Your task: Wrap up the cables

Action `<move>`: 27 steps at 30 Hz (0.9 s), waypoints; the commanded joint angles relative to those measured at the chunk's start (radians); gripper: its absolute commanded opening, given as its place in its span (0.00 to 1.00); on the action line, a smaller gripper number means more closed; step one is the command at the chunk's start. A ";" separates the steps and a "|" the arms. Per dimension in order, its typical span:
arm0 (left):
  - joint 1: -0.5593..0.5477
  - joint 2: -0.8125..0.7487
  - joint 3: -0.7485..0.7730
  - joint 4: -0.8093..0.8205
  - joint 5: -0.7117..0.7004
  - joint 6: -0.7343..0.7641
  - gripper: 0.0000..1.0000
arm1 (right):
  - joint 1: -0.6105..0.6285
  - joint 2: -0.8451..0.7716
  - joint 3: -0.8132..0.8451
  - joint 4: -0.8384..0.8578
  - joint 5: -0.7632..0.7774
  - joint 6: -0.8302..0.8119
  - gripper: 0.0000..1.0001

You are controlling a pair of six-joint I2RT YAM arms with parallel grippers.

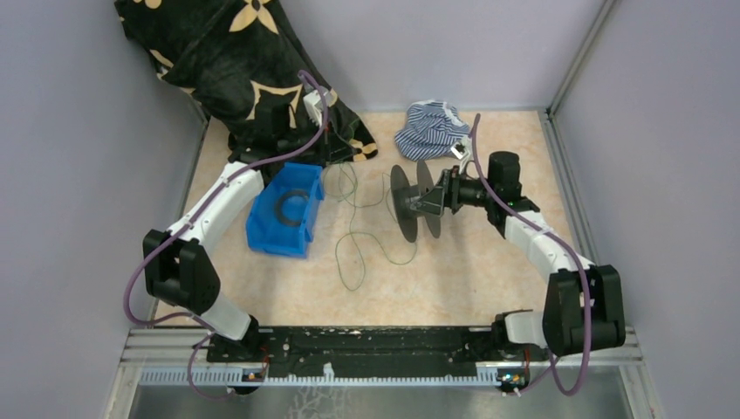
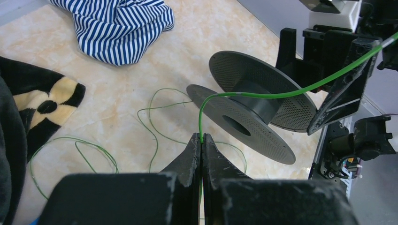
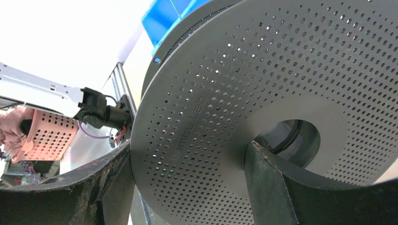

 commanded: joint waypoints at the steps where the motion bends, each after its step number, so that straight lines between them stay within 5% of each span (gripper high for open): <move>1: -0.015 0.012 0.034 0.012 0.031 0.006 0.00 | -0.008 0.057 0.026 0.214 -0.088 0.072 0.25; 16: -0.056 0.032 0.066 -0.009 0.015 0.040 0.00 | -0.069 0.154 0.007 0.281 -0.107 0.118 0.30; 27: -0.075 0.033 0.055 -0.014 0.008 0.059 0.00 | -0.125 0.215 0.006 0.249 -0.147 0.115 0.47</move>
